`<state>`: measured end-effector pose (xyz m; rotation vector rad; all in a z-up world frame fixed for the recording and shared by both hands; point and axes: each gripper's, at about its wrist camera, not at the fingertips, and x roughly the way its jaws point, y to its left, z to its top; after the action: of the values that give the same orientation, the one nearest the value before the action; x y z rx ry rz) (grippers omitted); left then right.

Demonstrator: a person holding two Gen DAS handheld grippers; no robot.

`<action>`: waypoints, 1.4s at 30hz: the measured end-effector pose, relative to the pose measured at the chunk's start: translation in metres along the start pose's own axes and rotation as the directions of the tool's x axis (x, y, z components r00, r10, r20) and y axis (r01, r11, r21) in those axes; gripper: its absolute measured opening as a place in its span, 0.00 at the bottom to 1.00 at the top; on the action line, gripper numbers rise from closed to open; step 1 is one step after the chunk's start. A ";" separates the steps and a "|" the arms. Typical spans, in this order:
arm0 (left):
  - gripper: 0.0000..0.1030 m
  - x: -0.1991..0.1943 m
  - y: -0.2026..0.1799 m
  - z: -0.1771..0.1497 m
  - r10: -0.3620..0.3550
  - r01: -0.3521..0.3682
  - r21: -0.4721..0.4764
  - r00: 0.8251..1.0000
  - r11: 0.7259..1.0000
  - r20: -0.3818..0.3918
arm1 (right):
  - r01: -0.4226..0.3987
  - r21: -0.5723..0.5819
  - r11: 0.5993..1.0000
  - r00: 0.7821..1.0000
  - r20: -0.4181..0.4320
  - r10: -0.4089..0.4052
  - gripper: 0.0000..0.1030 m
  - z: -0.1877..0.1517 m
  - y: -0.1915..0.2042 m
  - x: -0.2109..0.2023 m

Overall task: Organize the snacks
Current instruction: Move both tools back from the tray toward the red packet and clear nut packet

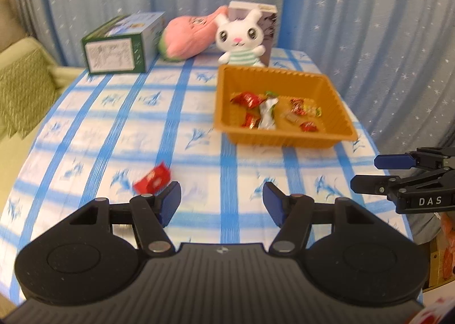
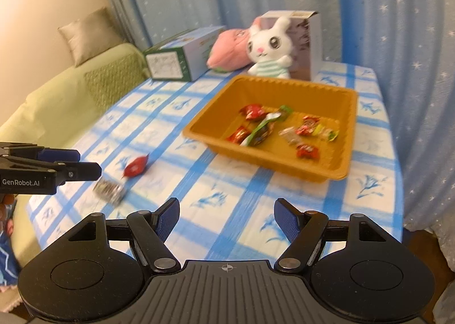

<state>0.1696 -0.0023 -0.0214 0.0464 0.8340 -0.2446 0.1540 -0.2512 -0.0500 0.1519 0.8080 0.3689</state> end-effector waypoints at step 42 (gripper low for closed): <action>0.60 0.026 0.135 -0.079 0.192 -0.223 -0.208 0.969 0.952 -0.158 | -0.327 -0.361 0.873 0.941 -0.210 0.265 0.71 -0.016 0.153 0.172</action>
<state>0.1601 0.1346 -0.1010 -0.0613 0.9811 0.0537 0.2106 -0.0448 -0.1364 -0.1329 0.8492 0.8364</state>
